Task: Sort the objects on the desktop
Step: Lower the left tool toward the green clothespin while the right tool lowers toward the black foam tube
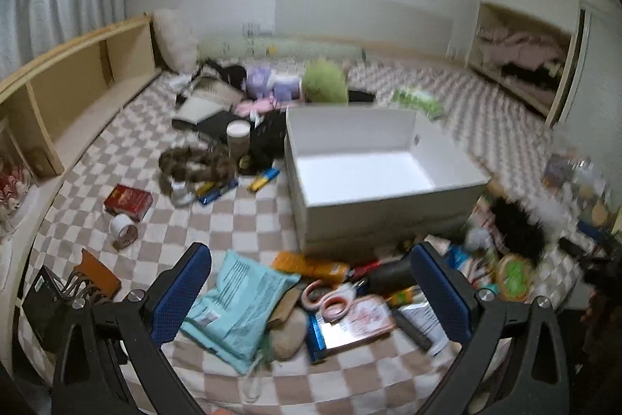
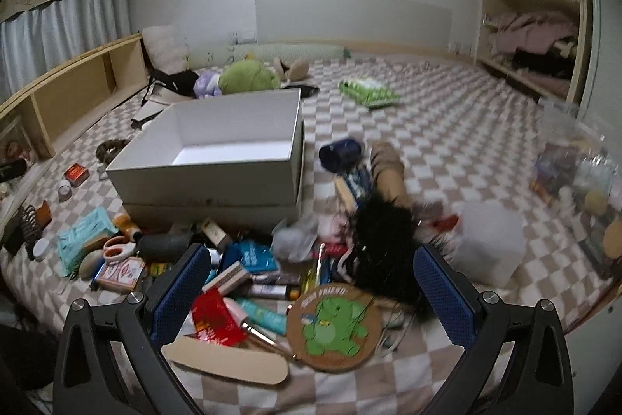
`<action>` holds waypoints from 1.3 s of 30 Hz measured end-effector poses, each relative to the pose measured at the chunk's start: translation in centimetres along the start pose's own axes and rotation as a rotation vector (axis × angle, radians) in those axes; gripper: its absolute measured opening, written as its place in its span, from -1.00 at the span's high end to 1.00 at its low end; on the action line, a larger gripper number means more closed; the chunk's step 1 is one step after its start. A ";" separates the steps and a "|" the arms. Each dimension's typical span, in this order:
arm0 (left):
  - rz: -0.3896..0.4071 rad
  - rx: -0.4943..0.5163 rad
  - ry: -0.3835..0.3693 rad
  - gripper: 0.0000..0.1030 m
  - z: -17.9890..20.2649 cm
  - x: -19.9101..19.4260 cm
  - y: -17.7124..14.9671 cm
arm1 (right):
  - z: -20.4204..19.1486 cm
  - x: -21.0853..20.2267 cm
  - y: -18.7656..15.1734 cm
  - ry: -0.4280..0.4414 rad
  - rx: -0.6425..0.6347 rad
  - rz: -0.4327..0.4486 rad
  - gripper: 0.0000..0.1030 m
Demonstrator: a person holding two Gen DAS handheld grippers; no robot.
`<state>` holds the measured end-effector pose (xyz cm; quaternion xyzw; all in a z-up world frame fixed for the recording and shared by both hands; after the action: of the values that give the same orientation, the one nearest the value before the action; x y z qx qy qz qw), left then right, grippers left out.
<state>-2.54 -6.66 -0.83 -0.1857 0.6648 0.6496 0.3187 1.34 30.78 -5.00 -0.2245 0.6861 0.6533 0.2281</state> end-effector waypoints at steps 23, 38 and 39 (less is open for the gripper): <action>-0.397 0.191 0.172 -0.62 -5.4 9.3 -7.2 | -7.7 10.2 0.5 0.277 -0.113 -0.366 -1.00; -0.483 0.326 0.222 -0.66 -5.5 11.4 -10.3 | -17.1 14.1 -1.5 0.239 -0.259 -0.365 -1.00; -0.484 0.326 0.222 -0.66 -5.5 11.4 -10.3 | -17.4 14.3 -1.6 0.231 -0.269 -0.359 -1.00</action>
<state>-5.06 -11.07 -16.38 -0.3547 0.7274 0.4156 0.4151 -9.40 13.20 -14.17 -0.4443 0.5638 0.6577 0.2286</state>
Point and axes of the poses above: each gripper's, at about its wrist camera, not at the fingertips, and x roughly the way its jaws point, z to its right, y to its top, the point moved 2 cm from there along x, roughly the way its jaws point, and after that the axes turned 2 degrees about z, right-handed, at the moved point
